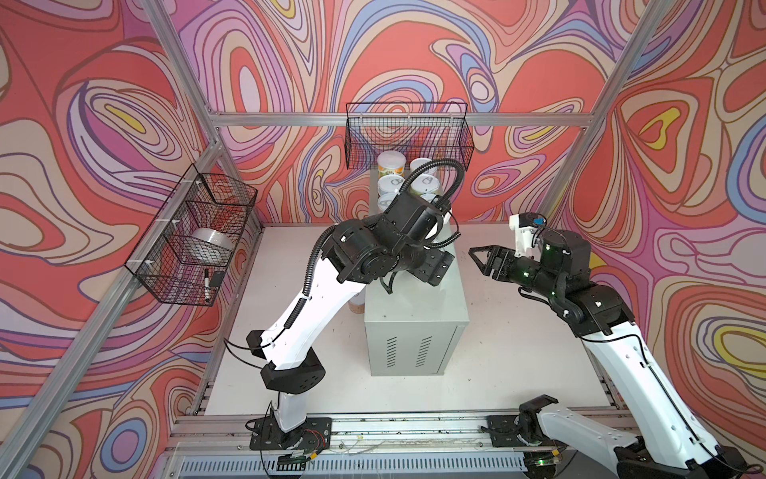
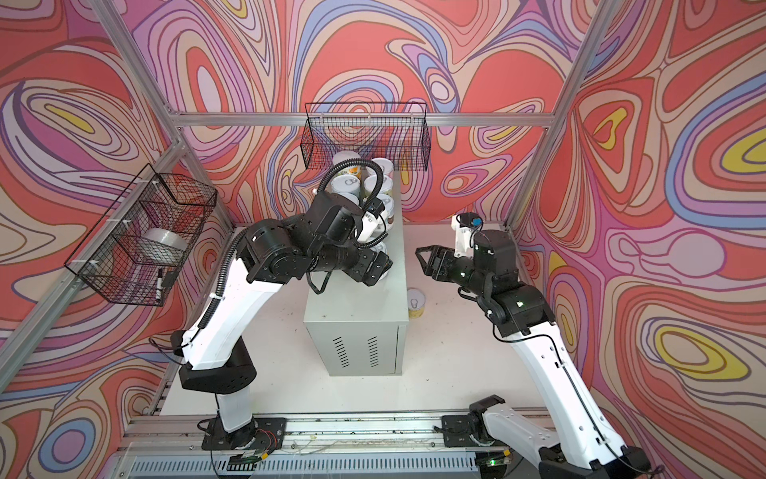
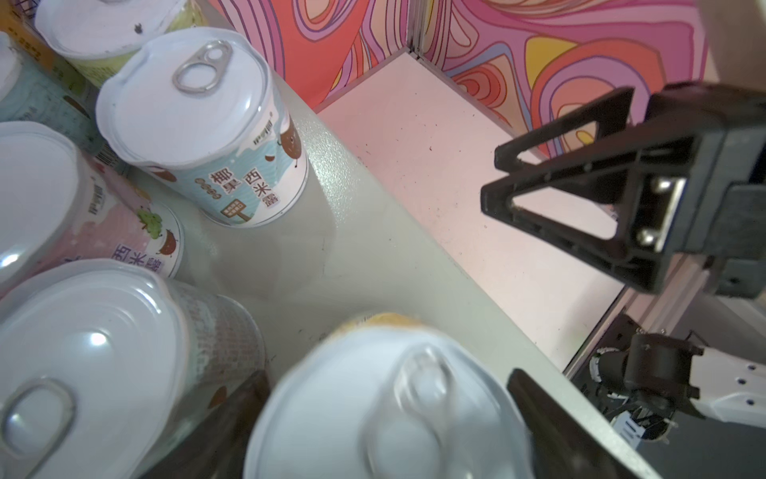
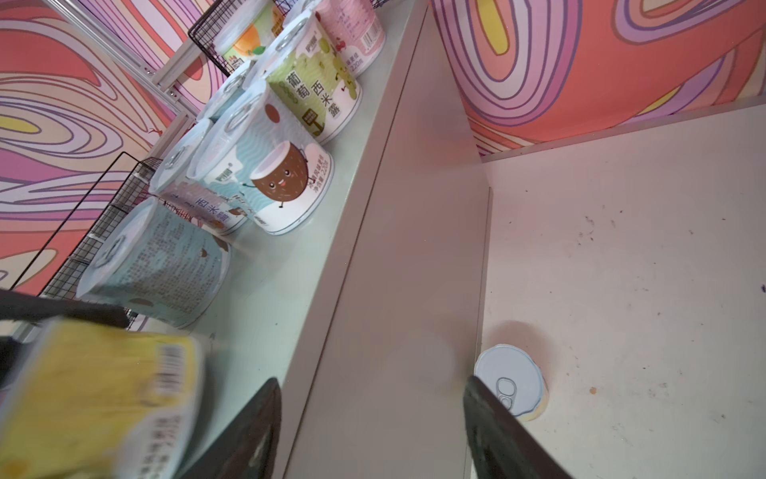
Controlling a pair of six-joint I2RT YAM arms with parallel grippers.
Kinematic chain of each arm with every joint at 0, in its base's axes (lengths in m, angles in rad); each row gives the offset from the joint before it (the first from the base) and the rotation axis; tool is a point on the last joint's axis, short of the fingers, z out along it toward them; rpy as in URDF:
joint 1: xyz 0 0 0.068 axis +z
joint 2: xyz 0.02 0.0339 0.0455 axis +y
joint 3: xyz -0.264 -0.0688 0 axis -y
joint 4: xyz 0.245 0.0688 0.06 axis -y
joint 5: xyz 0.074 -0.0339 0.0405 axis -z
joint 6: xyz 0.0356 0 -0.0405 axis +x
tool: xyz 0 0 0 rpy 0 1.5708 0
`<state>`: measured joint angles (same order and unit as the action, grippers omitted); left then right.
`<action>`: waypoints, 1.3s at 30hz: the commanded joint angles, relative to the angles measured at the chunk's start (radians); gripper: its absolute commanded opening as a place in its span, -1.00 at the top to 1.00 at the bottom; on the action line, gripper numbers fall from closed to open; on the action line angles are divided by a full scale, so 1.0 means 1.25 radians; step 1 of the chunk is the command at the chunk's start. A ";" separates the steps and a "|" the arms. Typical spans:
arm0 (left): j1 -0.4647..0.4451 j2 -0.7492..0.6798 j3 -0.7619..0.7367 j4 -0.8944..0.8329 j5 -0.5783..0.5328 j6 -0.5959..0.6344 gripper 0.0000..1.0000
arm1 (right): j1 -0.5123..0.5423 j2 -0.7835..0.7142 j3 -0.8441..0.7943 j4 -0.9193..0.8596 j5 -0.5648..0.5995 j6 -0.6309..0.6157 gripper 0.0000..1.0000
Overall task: Place and organize the canned foods onto the counter
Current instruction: 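Set the yellow can at the near end of the row while right gripper approaches, then push the yellow can against the other cans with the right gripper while left gripper withdraws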
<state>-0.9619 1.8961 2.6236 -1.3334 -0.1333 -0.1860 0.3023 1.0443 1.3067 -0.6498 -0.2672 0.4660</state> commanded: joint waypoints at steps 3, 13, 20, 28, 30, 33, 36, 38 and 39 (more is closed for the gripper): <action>-0.003 0.012 -0.002 0.069 -0.019 0.010 -1.00 | -0.001 -0.006 0.005 0.009 -0.034 -0.005 -0.45; -0.003 -0.040 0.041 0.182 -0.074 0.066 -1.00 | -0.001 -0.051 0.045 0.019 -0.100 -0.059 -0.45; 0.022 -0.178 -0.056 0.228 -0.108 0.071 -1.00 | 0.003 -0.073 0.065 0.047 -0.206 -0.121 -0.76; 0.195 -0.433 -0.420 0.315 0.010 -0.060 -1.00 | 0.079 -0.048 0.108 0.034 -0.166 -0.180 -0.74; 0.251 -0.476 -0.496 0.330 0.046 -0.088 -0.99 | 0.136 -0.026 0.132 0.012 -0.095 -0.200 -0.71; 0.332 -0.530 -0.615 0.378 0.129 -0.130 -0.98 | 0.256 0.008 0.161 -0.014 0.049 -0.242 -0.70; 0.393 -0.561 -0.700 0.425 0.191 -0.160 -0.98 | 0.310 0.045 0.185 -0.031 0.117 -0.257 -0.69; 0.423 -0.570 -0.735 0.445 0.222 -0.171 -0.97 | 0.331 0.060 0.189 -0.029 0.140 -0.263 -0.70; 0.431 -0.573 -0.747 0.451 0.232 -0.173 -0.97 | 0.338 0.065 0.192 -0.029 0.150 -0.263 -0.71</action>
<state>-0.4538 1.2015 1.7210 -0.8574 0.0574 -0.3500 0.7002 1.1141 1.5227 -0.6621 -0.1921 0.1741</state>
